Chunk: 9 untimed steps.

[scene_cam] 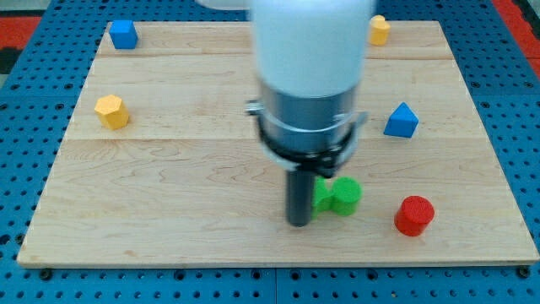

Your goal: Place the blue triangle above the green blocks

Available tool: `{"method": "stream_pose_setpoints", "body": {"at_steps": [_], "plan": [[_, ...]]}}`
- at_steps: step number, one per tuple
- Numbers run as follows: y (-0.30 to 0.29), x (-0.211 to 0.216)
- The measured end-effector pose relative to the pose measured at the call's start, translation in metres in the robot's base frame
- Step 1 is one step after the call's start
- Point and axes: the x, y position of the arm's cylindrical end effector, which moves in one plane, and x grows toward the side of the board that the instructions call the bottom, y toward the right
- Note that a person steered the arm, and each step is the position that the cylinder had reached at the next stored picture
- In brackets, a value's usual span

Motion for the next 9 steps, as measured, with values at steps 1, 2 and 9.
{"method": "stream_pose_setpoints", "body": {"at_steps": [1,2,9], "plan": [[0.006,0.003],[-0.056,-0.007],[0.145,-0.184]]}}
